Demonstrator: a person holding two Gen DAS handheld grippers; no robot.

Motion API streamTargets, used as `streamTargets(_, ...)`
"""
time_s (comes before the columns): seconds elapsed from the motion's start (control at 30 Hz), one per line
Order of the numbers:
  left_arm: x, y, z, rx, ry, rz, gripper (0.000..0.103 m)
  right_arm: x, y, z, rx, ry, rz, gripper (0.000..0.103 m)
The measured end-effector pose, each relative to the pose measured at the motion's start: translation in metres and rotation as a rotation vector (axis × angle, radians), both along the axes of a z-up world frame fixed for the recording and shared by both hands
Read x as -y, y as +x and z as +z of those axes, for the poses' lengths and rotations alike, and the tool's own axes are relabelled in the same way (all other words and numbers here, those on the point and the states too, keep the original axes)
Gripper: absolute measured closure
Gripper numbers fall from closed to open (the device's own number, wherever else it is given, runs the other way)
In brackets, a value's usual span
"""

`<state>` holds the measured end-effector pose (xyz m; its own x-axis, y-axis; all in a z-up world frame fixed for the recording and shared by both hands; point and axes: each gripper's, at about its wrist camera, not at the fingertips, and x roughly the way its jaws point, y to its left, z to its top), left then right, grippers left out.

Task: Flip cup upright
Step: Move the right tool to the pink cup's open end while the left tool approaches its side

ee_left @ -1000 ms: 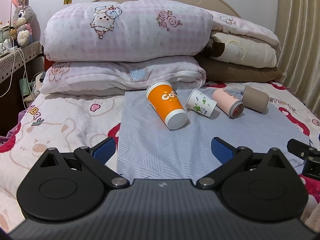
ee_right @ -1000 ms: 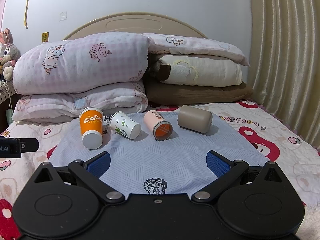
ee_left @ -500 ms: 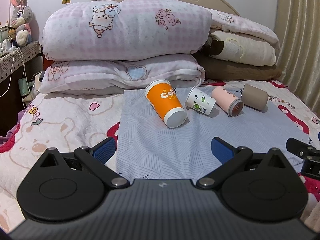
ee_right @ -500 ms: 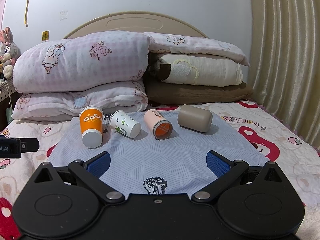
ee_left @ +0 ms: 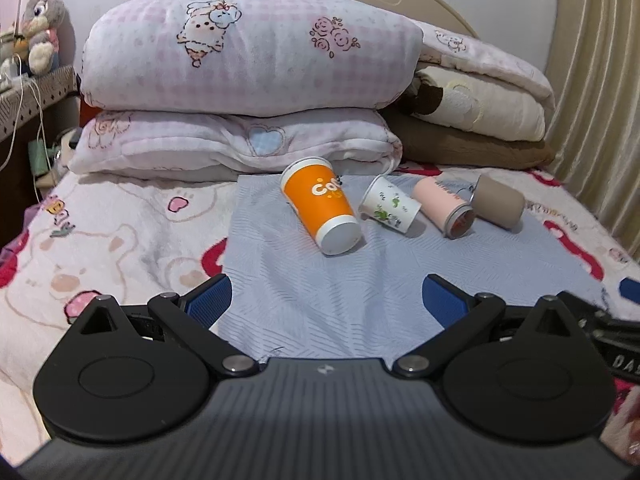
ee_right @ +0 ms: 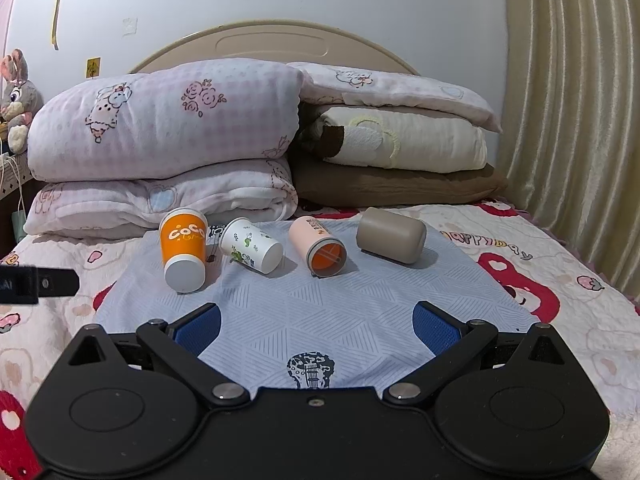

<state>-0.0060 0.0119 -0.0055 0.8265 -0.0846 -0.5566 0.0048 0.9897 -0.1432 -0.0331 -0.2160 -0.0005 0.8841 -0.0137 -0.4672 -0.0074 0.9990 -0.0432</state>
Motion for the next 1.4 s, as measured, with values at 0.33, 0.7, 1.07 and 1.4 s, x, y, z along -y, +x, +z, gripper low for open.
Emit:
streamTargets(0.33,0.032,0.040,0.038,-0.044,-0.040,-0.086,0.000,0.018,0.028,0.031,-0.029,0.101,0.175,0.000)
streamTargets(0.7,0.097,0.164,0.044,-0.122,-0.072,-0.114,0.002,0.015,0.143,0.016,0.031,-0.229,0.449,0.000)
streamTargets(1.07,0.128,0.252,-0.020,-0.281,-0.252,-0.121,0.007,0.041,0.224,-0.054,-0.020,-0.222,0.430,0.001)
streamTargets(1.4,0.138,0.300,-0.054,-0.352,-0.365,-0.122,0.029,0.059,0.264,-0.085,-0.083,-0.105,0.450,0.007)
